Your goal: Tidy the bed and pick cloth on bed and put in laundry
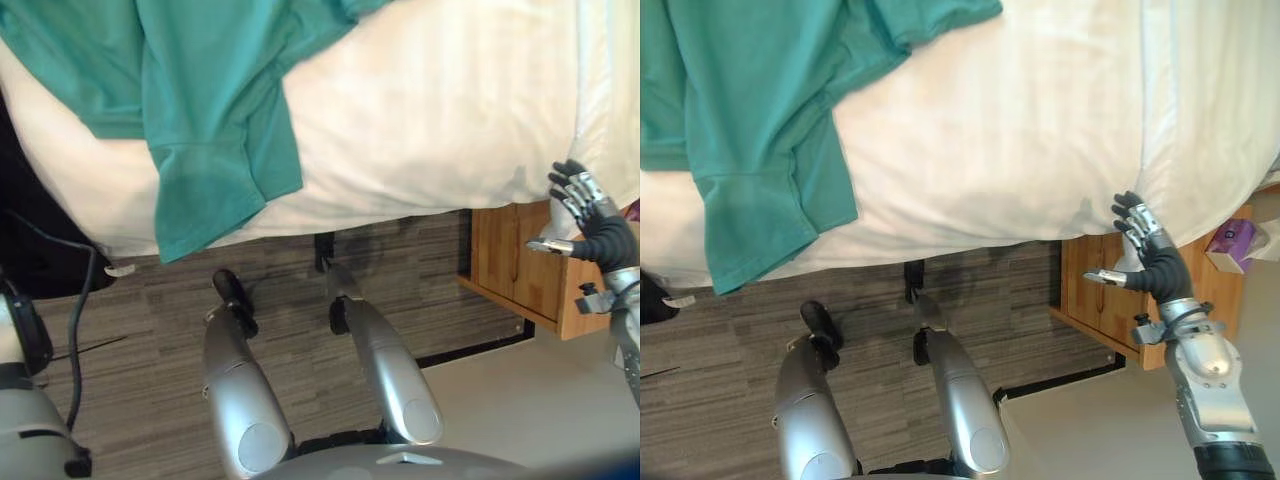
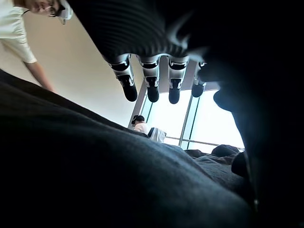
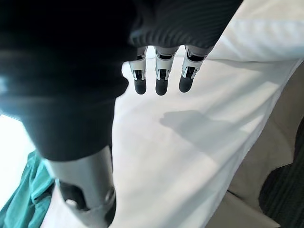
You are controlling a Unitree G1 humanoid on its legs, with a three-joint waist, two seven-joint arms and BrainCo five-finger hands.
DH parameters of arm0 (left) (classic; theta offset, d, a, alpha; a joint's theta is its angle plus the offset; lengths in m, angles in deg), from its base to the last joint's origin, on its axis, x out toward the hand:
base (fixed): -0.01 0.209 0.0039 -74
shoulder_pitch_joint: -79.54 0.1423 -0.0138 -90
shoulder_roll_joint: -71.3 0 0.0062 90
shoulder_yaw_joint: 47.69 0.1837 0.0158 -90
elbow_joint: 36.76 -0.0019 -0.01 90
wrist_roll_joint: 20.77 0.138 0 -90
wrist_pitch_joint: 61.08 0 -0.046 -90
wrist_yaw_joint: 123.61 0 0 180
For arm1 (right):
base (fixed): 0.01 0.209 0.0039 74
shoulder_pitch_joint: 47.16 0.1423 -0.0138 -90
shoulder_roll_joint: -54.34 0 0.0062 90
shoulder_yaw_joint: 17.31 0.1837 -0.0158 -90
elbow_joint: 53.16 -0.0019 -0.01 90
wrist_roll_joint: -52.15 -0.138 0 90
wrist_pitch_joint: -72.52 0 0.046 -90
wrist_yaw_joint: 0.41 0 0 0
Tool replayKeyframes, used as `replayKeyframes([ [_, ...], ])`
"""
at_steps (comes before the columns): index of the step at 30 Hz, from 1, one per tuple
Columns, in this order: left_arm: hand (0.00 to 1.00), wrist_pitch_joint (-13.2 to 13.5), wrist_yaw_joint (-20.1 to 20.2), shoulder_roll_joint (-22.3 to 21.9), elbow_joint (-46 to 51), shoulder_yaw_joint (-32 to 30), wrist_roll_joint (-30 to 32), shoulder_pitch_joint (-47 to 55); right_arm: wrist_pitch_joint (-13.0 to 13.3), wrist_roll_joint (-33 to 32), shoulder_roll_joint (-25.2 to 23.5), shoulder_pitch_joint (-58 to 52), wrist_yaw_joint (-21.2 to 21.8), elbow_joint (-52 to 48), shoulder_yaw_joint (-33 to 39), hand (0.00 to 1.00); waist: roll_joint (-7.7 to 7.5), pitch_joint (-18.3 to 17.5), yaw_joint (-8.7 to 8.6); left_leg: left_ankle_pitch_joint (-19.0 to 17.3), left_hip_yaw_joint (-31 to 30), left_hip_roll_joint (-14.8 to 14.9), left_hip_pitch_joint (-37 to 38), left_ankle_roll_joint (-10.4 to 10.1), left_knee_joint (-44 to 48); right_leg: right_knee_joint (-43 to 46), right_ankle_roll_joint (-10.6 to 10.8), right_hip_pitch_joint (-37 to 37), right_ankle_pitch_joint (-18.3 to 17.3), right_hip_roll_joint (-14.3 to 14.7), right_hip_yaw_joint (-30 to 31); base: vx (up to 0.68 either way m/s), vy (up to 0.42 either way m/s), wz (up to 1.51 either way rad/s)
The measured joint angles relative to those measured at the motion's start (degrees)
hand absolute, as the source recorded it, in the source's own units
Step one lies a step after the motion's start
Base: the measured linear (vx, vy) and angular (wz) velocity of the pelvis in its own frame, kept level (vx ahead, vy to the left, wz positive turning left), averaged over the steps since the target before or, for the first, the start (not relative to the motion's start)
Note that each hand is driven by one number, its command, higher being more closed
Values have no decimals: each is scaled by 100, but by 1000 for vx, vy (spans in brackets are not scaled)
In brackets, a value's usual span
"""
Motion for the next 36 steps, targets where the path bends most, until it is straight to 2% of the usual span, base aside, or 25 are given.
replayKeyframes([
  [1,0,-176,367,-64,132,4,248,23,62,-101,2,2,103,-65,77,0,40,13,18,-20,-1,13,-77,25,51,44,-2,-72,6,-9,-22,-4,-34,-4],
  [2,0,-266,549,-58,165,5,373,22,79,-161,9,2,139,-102,93,0,59,6,35,-39,2,26,-115,25,81,73,-3,-113,6,-9,-25,12,-28,-4],
  [4,0,-724,1209,-41,149,123,819,22,128,-347,16,11,307,-244,112,0,117,0,81,-85,27,34,-191,62,127,140,-3,-200,7,-29,-33,11,-12,-3],
  [5,100,-855,1407,-41,131,198,962,24,128,-428,20,22,330,-270,112,0,136,-4,89,-93,28,33,-216,76,135,156,-2,-220,6,-38,-40,21,-22,3],
  [7,100,-1227,2524,-39,96,489,2008,29,169,-785,110,198,399,-297,120,0,191,-26,100,-119,31,-16,-384,123,202,246,21,-389,-19,-114,-62,4,-7,8],
  [8,100,-1277,2810,-41,106,549,2380,26,169,-869,115,299,443,-288,120,0,193,-24,101,-124,51,-24,-417,136,217,251,21,-423,-19,-135,-63,-6,7,4],
  [10,100,-1364,3890,-37,286,631,3683,-39,169,-1162,120,714,556,-314,118,0,267,-55,87,-160,90,-62,-534,206,295,267,32,-522,1,-222,-126,0,0,0],
  [12,100,-1376,4551,-37,397,749,4217,-39,168,-1264,124,860,580,-322,118,0,339,-88,74,-176,123,-114,-564,238,293,268,30,-560,32,-281,-122,0,0,0],
  [14,100,-1375,5703,-39,554,972,4944,-36,114,-1382,125,1029,637,-317,114,0,484,-152,27,-205,151,-176,-569,291,288,269,7,-570,92,-348,-118,8,29,2],
  [17,100,-1369,6793,-42,654,1227,5553,-12,59,-1393,125,1091,707,-388,115,0,633,-225,-61,-220,174,-233,-567,326,265,269,20,-576,100,-399,-117,2,7,3],
  [20,100,-1262,7456,-41,830,1350,5772,29,40,-1398,124,1114,759,-382,117,0,684,-252,-86,-218,213,-252,-560,331,218,265,23,-578,99,-414,-103,0,-4,-1],
  [22,100,-1125,7536,-22,832,1522,5627,41,39,-1401,124,1125,777,-383,120,0,755,-293,-97,-213,221,-254,-554,331,193,259,22,-583,99,-414,-104,2,-16,1],
  [23,100,-1092,7535,10,831,1577,5438,56,38,-1401,126,1132,780,-384,121,0,784,-308,-105,-213,226,-254,-550,330,186,259,22,-583,99,-414,-104,8,-32,1],
  [24,100,-936,7455,87,829,1633,4943,123,24,-1402,126,1151,782,-392,141,0,856,-345,-99,-212,239,-258,-540,330,174,260,22,-582,99,-416,-104,13,-31,-1],
  [25,100,-721,7065,351,807,1801,3914,248,-43,-1405,130,1189,780,-439,180,0,901,-369,-87,-209,276,-284,-465,331,137,262,22,-571,99,-433,-88,0,0,0],
  [26,100,-613,6858,500,796,1903,3317,304,-84,-1418,137,1188,779,-493,221,0,913,-375,-69,-196,296,-316,-423,331,93,263,22,-561,100,-455,-66,0,0,0],
  [27,100,-265,6428,769,750,2128,1998,386,-164,-1505,199,1182,757,-587,257,0,948,-393,-34,-176,347,-381,-322,340,13,267,23,-512,99,-503,-41,10,0,8],
  [28,100,210,6002,1002,731,2242,406,603,-314,-1521,309,1148,706,-732,309,0,1002,-401,-4,-172,382,-427,-166,345,-40,264,39,-375,88,-557,-42,11,9,14],
  [29,100,437,5863,993,753,2242,-218,745,-367,-1521,347,1106,688,-808,372,0,1073,-406,8,-173,405,-427,-90,346,-40,265,58,-279,73,-583,-47,11,28,26],
  [30,100,910,5656,901,1014,2245,-1395,1148,-451,-1519,310,957,637,-1058,577,0,1167,-425,29,-181,460,-439,104,359,-72,266,129,-52,19,-637,-97,8,49,36],
  [31,100,1406,5597,684,1442,2244,-2522,1571,-476,-1494,253,682,588,-1355,805,0,1219,-454,81,-204,448,-521,317,392,-132,267,202,177,-48,-715,-148,4,60,41],
  [32,100,1609,5587,520,1737,2240,-2972,1803,-484,-1487,223,527,575,-1509,917,0,1247,-470,91,-215,433,-555,391,412,-154,271,227,275,-71,-754,-187,-6,79,44],
  [33,100,1981,5585,108,2431,2221,-3739,2296,-506,-1360,74,284,525,-1832,1079,0,1239,-488,120,-217,419,-656,541,437,-221,282,258,440,-108,-848,-224,-9,71,43],
  [34,100,2228,5597,-315,2919,2218,-4279,2702,-506,-1101,-112,183,470,-2062,1104,0,1211,-546,120,-215,420,-736,585,464,-253,313,313,490,-151,-933,-254,-13,89,42],
  [36,100,2464,5711,-1321,3779,2276,-5228,3489,-506,-252,-562,85,270,-2461,976,0,1123,-622,119,-173,443,-881,670,521,-335,312,325,577,-159,-1048,-320,0,75,34],
])
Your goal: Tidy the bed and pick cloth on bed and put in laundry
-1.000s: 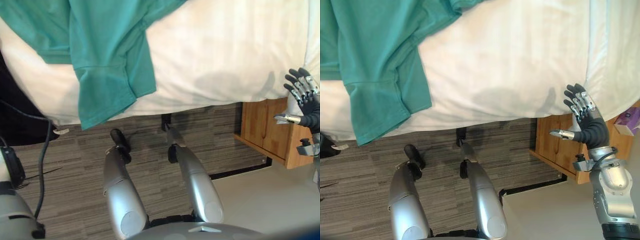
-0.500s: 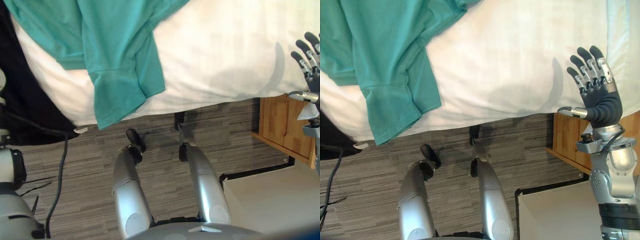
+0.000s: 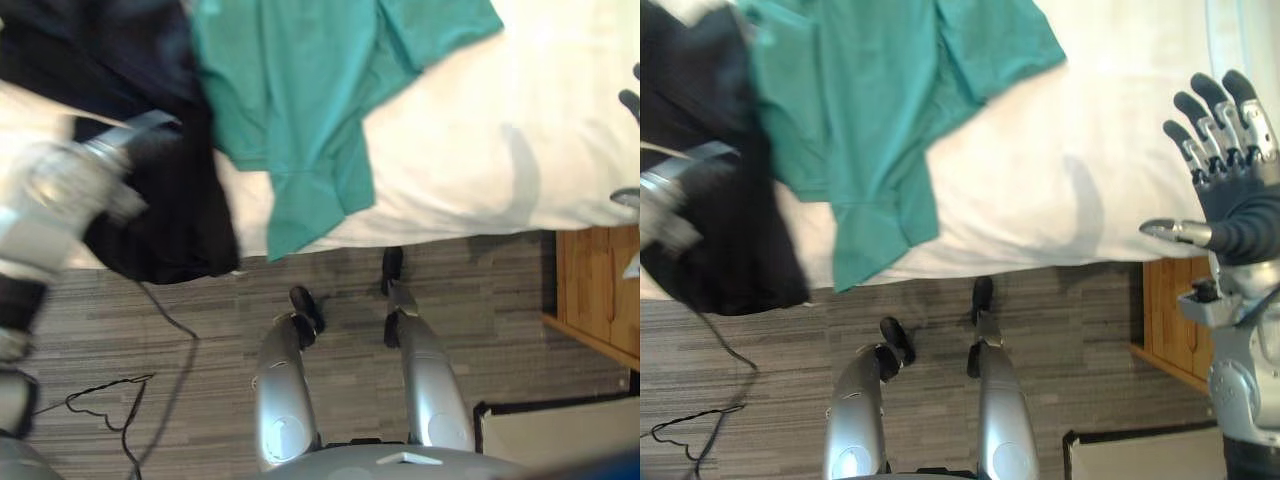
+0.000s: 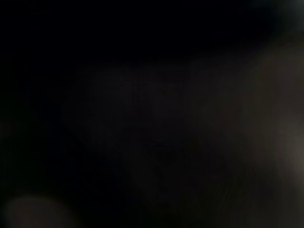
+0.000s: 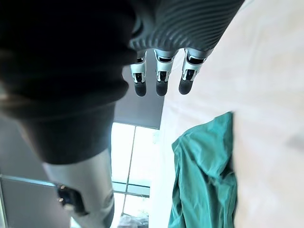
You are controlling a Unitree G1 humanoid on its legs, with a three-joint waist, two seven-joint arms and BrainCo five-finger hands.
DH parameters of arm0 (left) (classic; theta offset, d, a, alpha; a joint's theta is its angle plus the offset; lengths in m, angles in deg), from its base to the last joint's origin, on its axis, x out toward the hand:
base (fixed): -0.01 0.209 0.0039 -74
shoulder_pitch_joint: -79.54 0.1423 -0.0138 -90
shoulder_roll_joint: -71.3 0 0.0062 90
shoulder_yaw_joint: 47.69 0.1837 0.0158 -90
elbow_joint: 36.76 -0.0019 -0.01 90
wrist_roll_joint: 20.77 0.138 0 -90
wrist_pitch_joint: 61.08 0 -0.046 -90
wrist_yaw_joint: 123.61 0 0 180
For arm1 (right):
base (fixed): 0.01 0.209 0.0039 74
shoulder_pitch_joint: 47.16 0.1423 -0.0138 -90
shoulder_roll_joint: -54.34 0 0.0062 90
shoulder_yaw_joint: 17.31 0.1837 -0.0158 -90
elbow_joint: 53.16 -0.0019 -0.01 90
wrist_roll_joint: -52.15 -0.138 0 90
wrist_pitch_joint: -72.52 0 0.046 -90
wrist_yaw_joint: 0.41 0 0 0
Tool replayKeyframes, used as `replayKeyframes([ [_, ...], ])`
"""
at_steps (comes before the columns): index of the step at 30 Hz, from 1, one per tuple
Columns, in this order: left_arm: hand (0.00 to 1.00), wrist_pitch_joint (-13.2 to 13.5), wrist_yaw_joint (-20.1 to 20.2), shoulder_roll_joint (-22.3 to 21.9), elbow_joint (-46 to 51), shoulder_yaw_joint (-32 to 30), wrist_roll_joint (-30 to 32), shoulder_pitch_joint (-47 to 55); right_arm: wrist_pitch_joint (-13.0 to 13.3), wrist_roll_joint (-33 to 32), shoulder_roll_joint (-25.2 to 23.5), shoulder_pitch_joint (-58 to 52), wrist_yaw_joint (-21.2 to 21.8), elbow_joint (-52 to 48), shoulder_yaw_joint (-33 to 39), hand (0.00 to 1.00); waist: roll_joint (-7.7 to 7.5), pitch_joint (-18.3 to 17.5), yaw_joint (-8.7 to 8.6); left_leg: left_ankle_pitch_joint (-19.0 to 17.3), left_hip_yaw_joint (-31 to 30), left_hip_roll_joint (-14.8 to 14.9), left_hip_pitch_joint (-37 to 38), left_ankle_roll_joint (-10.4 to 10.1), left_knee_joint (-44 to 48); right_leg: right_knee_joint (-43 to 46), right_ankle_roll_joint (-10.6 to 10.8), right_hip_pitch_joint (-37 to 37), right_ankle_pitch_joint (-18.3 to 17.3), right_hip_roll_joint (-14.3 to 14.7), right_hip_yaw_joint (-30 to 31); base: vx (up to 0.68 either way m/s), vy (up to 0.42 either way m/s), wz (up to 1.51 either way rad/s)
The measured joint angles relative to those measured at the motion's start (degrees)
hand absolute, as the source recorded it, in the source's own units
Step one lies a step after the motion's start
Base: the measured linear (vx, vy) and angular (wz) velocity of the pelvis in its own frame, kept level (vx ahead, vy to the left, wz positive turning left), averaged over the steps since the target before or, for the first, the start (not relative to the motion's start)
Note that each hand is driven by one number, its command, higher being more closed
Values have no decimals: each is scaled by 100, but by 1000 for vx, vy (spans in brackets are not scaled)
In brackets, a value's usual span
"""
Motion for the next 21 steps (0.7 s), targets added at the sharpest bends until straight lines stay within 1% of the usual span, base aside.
replayKeyframes([
  [1,100,-8,64,-648,352,172,-506,513,-3,716,-239,-30,-201,-137,-162,0,-45,-24,7,9,-3,-38,49,13,-3,-8,1,94,-1,-48,-30,13,55,28],
  [3,100,-123,82,-1467,519,177,-983,1343,-22,1392,-500,-52,-433,-140,-477,0,-90,-45,52,10,-16,-61,283,14,-49,-13,-1,346,-2,-61,-35,29,50,16],
  [4,100,-236,65,-1791,516,61,-1288,1822,-18,1927,-684,-27,-666,23,-665,0,-133,-74,158,32,-46,-127,584,15,-205,-39,-22,573,-19,-61,-27,43,20,9],
  [5,100,-285,51,-1983,513,-159,-1464,2179,-18,2279,-831,44,-803,270,-801,0,-199,-153,208,97,-114,-204,759,3,-369,-108,-27,738,-26,-73,-31,29,-15,18],
  [6,100,-304,40,-2153,484,-409,-1576,2500,-23,2509,-940,144,-932,539,-907,0,-232,-245,271,141,-215,-263,853,-9,-514,-208,-20,880,-53,-83,-37,28,-49,43],
  [7,100,-385,47,-2354,357,-756,-1687,2694,-70,2867,-1052,234,-1169,875,-981,0,-277,-347,327,167,-387,-329,922,0,-628,-355,66,1071,-129,-97,-64,27,-71,61],
  [8,100,-466,58,-2554,183,-1105,-1743,2832,-165,3188,-1121,457,-1347,1242,-1139,0,-332,-370,395,208,-526,-333,947,-29,-664,-512,67,1255,-130,-62,-168,21,-81,56],
  [9,100,-527,82,-2647,78,-1268,-1753,2886,-220,3347,-1165,575,-1422,1392,-1217,0,-354,-384,456,223,-593,-335,956,-47,-675,-571,66,1328,-128,-34,-204,-18,-126,43],
  [10,100,-694,104,-2809,-139,-1480,-1839,2981,-319,3629,-1194,777,-1634,1636,-1401,0,-382,-394,543,244,-738,-307,981,-82,-685,-656,62,1469,-125,22,-317,-43,-132,42],
  [11,100,-850,208,-2957,-355,-1654,-1853,3087,-401,3832,-1194,993,-1816,1839,-1533,0,-402,-394,613,268,-883,-273,999,-117,-687,-704,57,1591,-126,74,-410,-40,-123,42],
  [12,100,-912,264,-3021,-479,-1710,-1850,3137,-460,3925,-1194,1114,-1895,1949,-1582,0,-433,-386,650,283,-945,-263,1019,-135,-693,-740,49,1659,-121,96,-458,-26,-89,37],
  [13,100,-1014,377,-3132,-783,-1819,-1798,3241,-558,4149,-1195,1402,-2079,2237,-1657,0,-530,-377,762,325,-1003,-252,1067,-150,-732,-803,27,1751,-105,132,-500,-18,-61,17],
  [14,100,-1041,465,-3171,-979,-1881,-1761,3299,-605,4259,-1194,1567,-2160,2402,-1694,0,-603,-383,824,349,-1013,-249,1084,-159,-762,-815,21,1763,-101,146,-501,-27,-70,21],
  [15,100,-1085,548,-3237,-1424,-2013,-1606,3351,-696,4446,-1173,1899,-2311,2704,-1778,0,-703,-370,882,410,-1092,-255,1077,-170,-800,-827,16,1792,-97,157,-517,-32,-51,26],
  [16,100,-1088,561,-3272,-1919,-2156,-1478,3363,-792,4607,-1166,2249,-2438,3007,-1876,0,-793,-328,924,453,-1178,-258,1077,-175,-799,-863,-4,1853,-83,170,-537,-36,-43,28],
  [17,100,-1089,560,-3280,-2011,-2191,-1445,3363,-819,4634,-1163,2323,-2459,3053,-1899,0,-811,-319,933,459,-1193,-259,1078,-175,-799,-866,-8,1862,-80,173,-541,-53,-30,30],
  [18,100,-1064,554,-3346,-2658,-2424,-1364,3364,-964,4742,-1088,2878,-2525,3398,-2105,0,-893,-264,973,490,-1282,-260,1036,-174,-812,-879,-38,1888,-58,180,-615,-76,-21,22],
  [19,100,-968,549,-3382,-3150,-2590,-1312,3363,-1111,4780,-971,3361,-2543,3651,-2332,0,-922,-190,1002,513,-1321,-271,1018,-171,-813,-880,-59,1896,-42,175,-639,-86,-14,23],
  [20,100,-910,551,-3390,-3347,-2649,-1271,3362,-1193,4793,-871,3589,-2543,3748,-2450,0,-925,-137,1038,518,-1339,-281,1010,-170,-813,-878,-62,1898,-39,169,-642,-109,6,16],
  [21,100,-799,558,-3399,-3654,-2732,-1204,3354,-1340,4843,-650,4025,-2536,3960,-2655,0,-902,-26,1103,543,-1374,-303,990,-161,-820,-877,-68,1900,-35,154,-651,-107,12,22],
])
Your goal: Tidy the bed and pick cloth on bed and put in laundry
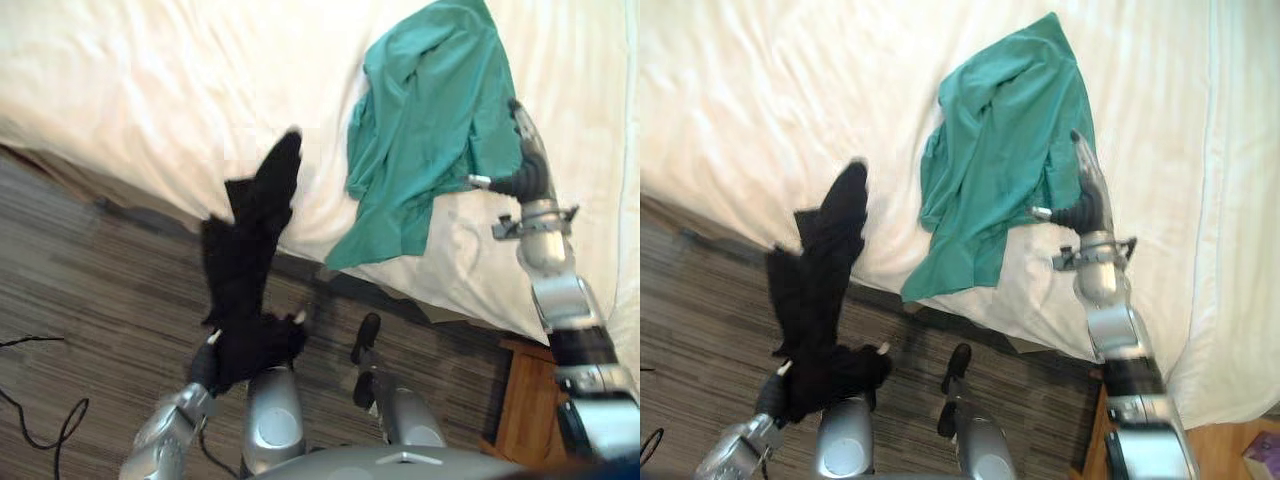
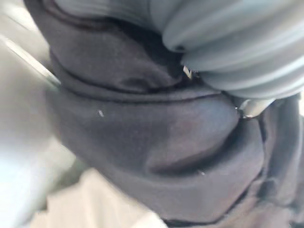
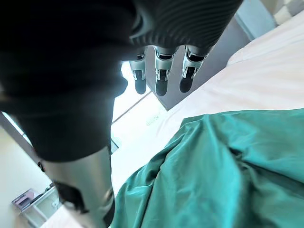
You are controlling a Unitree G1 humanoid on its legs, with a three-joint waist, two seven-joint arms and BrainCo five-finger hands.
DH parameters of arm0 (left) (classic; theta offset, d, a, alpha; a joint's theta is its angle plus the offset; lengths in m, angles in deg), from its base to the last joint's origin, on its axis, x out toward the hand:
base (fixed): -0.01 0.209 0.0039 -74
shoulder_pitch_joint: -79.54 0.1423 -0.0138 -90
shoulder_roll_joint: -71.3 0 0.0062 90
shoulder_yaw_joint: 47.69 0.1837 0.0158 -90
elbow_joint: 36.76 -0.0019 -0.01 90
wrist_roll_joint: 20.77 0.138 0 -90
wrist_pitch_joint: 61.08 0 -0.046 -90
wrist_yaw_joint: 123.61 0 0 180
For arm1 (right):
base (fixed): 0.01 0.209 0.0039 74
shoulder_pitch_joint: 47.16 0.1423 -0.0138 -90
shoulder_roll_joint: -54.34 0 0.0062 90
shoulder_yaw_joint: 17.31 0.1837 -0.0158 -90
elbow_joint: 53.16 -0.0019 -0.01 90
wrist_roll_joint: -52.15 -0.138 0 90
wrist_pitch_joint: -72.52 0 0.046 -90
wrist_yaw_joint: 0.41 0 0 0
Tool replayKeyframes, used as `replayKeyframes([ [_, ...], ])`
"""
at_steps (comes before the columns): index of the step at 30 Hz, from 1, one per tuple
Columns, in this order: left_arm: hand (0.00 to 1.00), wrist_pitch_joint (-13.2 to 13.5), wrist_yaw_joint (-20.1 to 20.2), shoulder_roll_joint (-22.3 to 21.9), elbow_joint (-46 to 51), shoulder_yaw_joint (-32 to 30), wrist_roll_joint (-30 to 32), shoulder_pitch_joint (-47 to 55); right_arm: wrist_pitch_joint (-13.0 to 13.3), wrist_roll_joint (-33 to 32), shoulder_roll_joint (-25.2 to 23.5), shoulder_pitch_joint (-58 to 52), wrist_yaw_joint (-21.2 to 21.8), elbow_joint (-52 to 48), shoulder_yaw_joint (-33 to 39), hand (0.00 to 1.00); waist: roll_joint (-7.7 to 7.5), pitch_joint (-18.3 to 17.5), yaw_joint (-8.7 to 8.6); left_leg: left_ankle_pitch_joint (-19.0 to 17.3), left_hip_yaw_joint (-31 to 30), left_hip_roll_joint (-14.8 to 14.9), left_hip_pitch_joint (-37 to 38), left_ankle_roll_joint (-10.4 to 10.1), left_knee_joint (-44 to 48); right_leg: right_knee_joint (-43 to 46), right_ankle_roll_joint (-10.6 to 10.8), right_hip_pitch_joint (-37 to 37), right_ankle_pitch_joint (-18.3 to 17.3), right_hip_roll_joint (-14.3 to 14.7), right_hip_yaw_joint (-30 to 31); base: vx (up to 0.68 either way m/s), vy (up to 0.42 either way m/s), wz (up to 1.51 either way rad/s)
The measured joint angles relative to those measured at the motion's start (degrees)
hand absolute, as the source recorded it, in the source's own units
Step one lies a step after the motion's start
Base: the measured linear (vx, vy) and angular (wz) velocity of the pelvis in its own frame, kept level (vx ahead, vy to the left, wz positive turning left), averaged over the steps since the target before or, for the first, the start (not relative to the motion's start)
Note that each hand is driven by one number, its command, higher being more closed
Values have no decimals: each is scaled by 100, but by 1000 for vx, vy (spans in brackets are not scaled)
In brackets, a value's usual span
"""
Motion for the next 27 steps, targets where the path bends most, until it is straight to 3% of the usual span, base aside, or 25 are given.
replayKeyframes([
  [3,100,246,49,-10,-489,-102,39,-8,-376,2,368,944,96,529,-370,0,84,267,135,119,-116,-88,-35,21,-145,10,-2,-17,1,-51,-71,-70,4,25],
  [8,100,495,119,-41,-903,-133,267,-53,-818,-3,460,1716,249,1050,-760,0,126,457,164,303,-255,-147,-289,-10,-256,20,-3,-244,9,-73,-199,-12,0,17],
  [12,100,676,170,-51,-1085,-91,305,-249,-1176,1,675,2150,449,1591,-1116,0,301,587,167,371,-369,-198,-568,14,-213,27,7,-427,40,-104,-293,12,22,15],
  [14,100,735,184,-60,-1200,75,249,-464,-1455,120,676,2511,613,1964,-1185,0,472,727,178,437,-412,-256,-677,48,-272,26,5,-542,92,-151,-298,3,32,12],
  [18,100,837,273,-68,-1428,305,182,-750,-1685,501,883,3163,808,2249,-1298,0,694,854,162,609,-405,-379,-894,99,-438,6,10,-830,206,-252,-298,-32,34,7],
  [19,100,860,278,-56,-1464,380,181,-797,-1734,675,991,3360,930,2350,-1397,100,735,871,155,686,-405,-432,-940,110,-536,7,11,-909,207,-298,-299,-57,23,11],
  [23,100,1001,374,-96,-1848,537,181,-1017,-1821,883,1132,3802,962,2542,-1433,100,916,893,173,879,-405,-509,-1104,73,-853,74,7,-1214,225,-365,-288,-80,10,10],
  [27,100,1277,646,-276,-1960,637,109,-1122,-1896,758,1424,4178,903,2552,-1332,100,1091,893,309,1386,-320,-568,-1134,7,-1499,103,-2,-1602,182,-411,-235,-63,-18,2],
])
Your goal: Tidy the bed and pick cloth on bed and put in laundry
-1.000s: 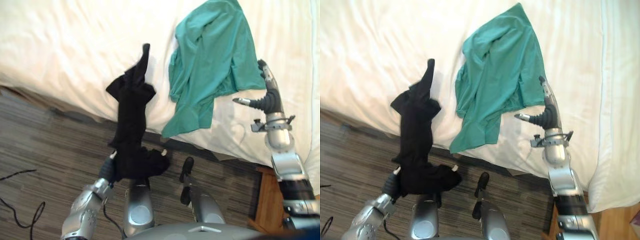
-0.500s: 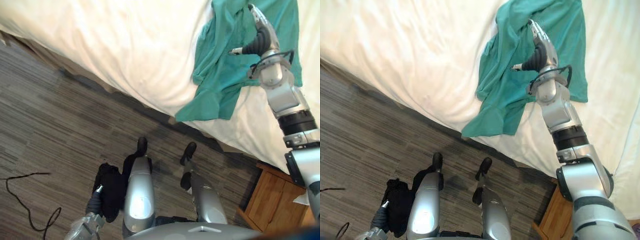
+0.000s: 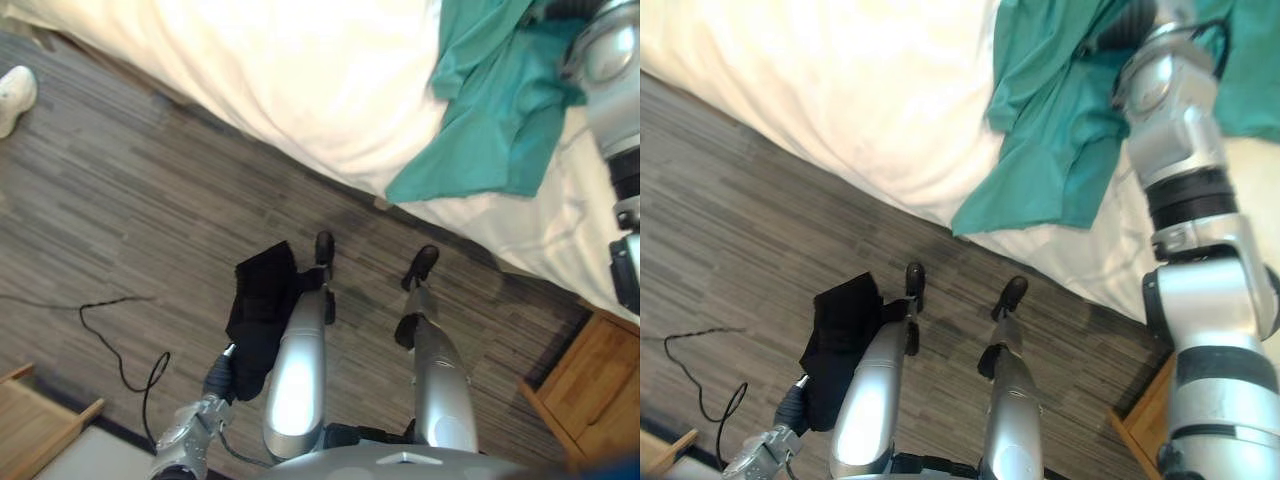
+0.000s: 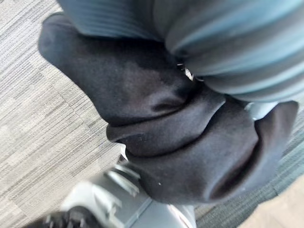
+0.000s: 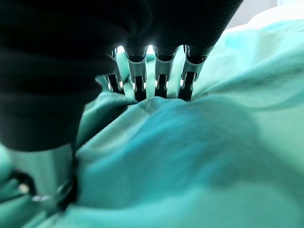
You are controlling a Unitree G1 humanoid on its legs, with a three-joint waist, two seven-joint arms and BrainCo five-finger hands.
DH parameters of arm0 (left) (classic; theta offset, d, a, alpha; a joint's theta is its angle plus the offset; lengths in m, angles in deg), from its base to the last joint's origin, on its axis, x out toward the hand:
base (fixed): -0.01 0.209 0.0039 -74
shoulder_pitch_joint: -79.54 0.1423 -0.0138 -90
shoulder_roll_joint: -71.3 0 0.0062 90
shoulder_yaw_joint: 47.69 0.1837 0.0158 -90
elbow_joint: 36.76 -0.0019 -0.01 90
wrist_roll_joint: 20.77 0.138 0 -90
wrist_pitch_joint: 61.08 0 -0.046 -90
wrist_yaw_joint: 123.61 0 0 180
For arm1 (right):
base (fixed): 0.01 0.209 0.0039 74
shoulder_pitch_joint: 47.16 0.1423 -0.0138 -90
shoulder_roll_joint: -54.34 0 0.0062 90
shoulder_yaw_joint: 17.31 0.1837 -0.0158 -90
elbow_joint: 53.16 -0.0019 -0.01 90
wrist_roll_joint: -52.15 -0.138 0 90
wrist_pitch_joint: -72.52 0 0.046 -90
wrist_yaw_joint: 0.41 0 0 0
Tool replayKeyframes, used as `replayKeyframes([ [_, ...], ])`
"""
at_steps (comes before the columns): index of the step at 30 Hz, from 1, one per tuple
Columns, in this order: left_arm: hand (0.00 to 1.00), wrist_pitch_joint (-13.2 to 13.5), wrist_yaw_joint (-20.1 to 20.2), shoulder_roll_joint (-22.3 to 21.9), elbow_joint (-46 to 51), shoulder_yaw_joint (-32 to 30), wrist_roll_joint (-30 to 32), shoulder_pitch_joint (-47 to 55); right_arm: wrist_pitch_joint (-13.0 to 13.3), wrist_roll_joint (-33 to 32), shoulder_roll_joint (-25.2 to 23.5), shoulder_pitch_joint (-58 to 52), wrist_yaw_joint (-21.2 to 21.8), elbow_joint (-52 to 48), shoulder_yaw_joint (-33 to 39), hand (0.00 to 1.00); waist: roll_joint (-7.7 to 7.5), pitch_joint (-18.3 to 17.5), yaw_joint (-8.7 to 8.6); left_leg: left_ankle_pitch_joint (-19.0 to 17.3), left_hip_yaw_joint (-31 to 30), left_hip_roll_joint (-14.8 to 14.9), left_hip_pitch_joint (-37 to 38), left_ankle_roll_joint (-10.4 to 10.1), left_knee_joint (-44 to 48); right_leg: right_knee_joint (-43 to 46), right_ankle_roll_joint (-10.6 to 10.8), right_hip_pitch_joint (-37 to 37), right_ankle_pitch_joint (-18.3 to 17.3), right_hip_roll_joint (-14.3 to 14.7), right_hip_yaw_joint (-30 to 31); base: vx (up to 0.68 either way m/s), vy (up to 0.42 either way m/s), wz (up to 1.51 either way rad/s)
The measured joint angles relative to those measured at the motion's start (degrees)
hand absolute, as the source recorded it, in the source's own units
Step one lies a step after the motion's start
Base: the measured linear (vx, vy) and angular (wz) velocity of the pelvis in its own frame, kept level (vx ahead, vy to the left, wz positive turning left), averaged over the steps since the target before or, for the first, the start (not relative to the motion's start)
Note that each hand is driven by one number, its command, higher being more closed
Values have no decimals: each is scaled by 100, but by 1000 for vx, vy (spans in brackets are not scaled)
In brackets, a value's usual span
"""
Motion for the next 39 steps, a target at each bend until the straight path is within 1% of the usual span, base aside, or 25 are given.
replayKeyframes([
  [3,100,115,100,-67,-7,0,-118,0,0,-273,68,2,-90,-47,116,100,6,-2,11,294,34,14,136,-63,-421,-11,3,-50,26,25,-6,-27,-12,2],
  [4,100,209,155,-148,-7,2,-136,1,1,-542,67,-46,-134,-48,202,100,5,-5,12,373,64,16,225,-66,-571,-11,3,-37,44,37,0,0,0,0],
  [6,100,275,221,-218,-3,10,-143,1,13,-799,61,-148,-166,-53,280,100,0,-10,8,412,105,14,304,-38,-641,-13,-37,-13,75,49,35,-6,-4,-8],
  [8,100,329,249,-256,32,13,-156,2,95,-1051,21,-405,-195,-67,471,100,-8,-16,0,450,143,-8,509,-7,-779,-54,-47,114,121,64,84,20,6,-11],
  [10,100,406,253,-263,99,12,-156,11,264,-1247,-86,-856,-196,-87,717,100,-36,-31,-22,455,144,-37,759,2,-867,-103,-43,336,121,61,97,35,22,-6],
  [12,100,445,281,-270,208,8,-157,65,496,-1535,-268,-1291,-225,-83,974,100,-60,-47,-105,453,145,-67,1033,4,-979,-122,-23,564,106,48,107,47,35,-1],
  [13,100,460,303,-269,210,2,-158,76,559,-1612,-342,-1396,-232,-79,1070,100,-68,-54,-148,444,145,-73,1081,9,-982,-125,-22,616,105,44,107,47,46,1],
  [14,100,473,356,-268,226,0,-156,97,740,-1810,-500,-1699,-294,-73,1277,100,-106,-74,-204,402,153,-83,1221,15,-990,-135,-9,756,95,36,115,28,32,-1],
  [15,100,477,356,-266,267,-8,-156,137,805,-1868,-600,-1847,-322,-68,1379,100,-154,-101,-220,383,162,-91,1272,19,-990,-142,15,798,77,30,135,52,42,-9],
  [17,100,532,351,-273,472,-13,-139,365,1086,-2083,-1007,-2586,-391,-100,1687,100,-321,-187,-246,269,297,-97,1612,23,-982,-145,80,1088,9,25,256,63,31,-20],
  [18,100,545,342,-275,558,-20,-130,436,1153,-2137,-1125,-2812,-404,-156,1788,100,-360,-210,-260,230,308,-100,1724,20,-978,-147,82,1182,-10,25,270,76,24,-20],
  [20,100,591,323,-290,696,-96,-77,650,1335,-2323,-1495,-3577,-429,-411,2091,100,-491,-301,-352,126,307,-104,1986,12,-947,-138,124,1447,-85,19,286,89,20,-11],
  [21,100,647,255,-318,688,-142,-18,698,1447,-2565,-1739,-4155,-466,-543,2308,100,-569,-420,-402,65,327,-100,2117,2,-927,-134,140,1571,-112,23,312,101,24,-12],
  [22,100,663,144,-346,663,-164,39,779,1542,-2811,-2051,-4728,-509,-628,2486,100,-671,-664,-474,11,410,-98,2174,10,-913,-126,172,1610,-146,23,380,101,27,-18],
  [23,100,682,98,-356,651,-187,91,820,1588,-2899,-2200,-4991,-546,-667,2528,100,-724,-775,-499,-18,449,-99,2229,11,-911,-124,190,1636,-160,23,421,121,26,-27],
  [24,100,685,55,-376,630,-248,163,866,1667,-3030,-2480,-5508,-580,-743,2638,100,-767,-931,-559,-91,494,-100,2421,8,-903,-118,198,1796,-208,23,477,111,27,-32],
  [25,100,688,-29,-417,621,-257,270,936,1756,-3098,-2722,-6014,-584,-748,2710,100,-783,-1149,-623,-173,601,-98,2625,10,-900,-79,204,1936,-283,23,544,107,27,-33],
  [26,100,697,-51,-446,610,-266,337,981,1799,-3159,-2830,-6295,-582,-747,2724,100,-781,-1274,-634,-218,634,-102,2729,7,-902,-60,228,2002,-328,20,586,94,28,-41],
  [28,100,794,-91,-609,462,-291,480,1185,1975,-3254,-3213,-7196,-568,-737,2814,100,-747,-1731,-697,-372,818,-106,3115,2,-934,-34,270,2234,-454,31,762,110,24,-46],
  [30,100,889,-249,-799,305,-453,635,1348,2107,-3251,-3511,-7894,-564,-616,2904,100,-678,-2070,-838,-469,927,-109,3389,-7,-999,-26,298,2450,-570,41,835,81,14,-35],
  [32,100,959,-656,-935,22,-554,884,1413,2197,-3235,-3770,-8525,-470,58,3018,100,-593,-2374,-978,-565,1081,-111,3813,-58,-1150,-29,310,2725,-669,64,913,65,14,-32],
  [33,100,965,-702,-942,-10,-558,912,1411,2213,-3224,-3800,-8574,-454,172,3047,100,-584,-2393,-992,-569,1089,-113,3861,-65,-1172,-33,317,2760,-676,66,916,68,11,-16],
  [35,100,1059,-1026,-1040,-255,-708,1187,1400,2313,-3026,-3999,-8878,-357,986,3229,100,-530,-2525,-1072,-573,1123,-122,4106,-72,-1298,-35,351,2938,-728,71,919,47,5,-4],
  [37,100,1063,-1178,-1072,-468,-909,1311,1394,2352,-3007,-4083,-9047,-282,1486,3273,100,-490,-2626,-1093,-576,1194,-118,4216,-56,-1336,-35,355,2997,-731,71,966,34,2,-13],
  [39,100,1069,-1316,-1124,-703,-1180,1509,1389,2375,-2952,-4206,-9204,-157,1874,3493,100,-443,-2634,-1102,-612,1280,-115,4411,-41,-1339,-36,361,3135,-734,78,1055,30,1,-24],
])
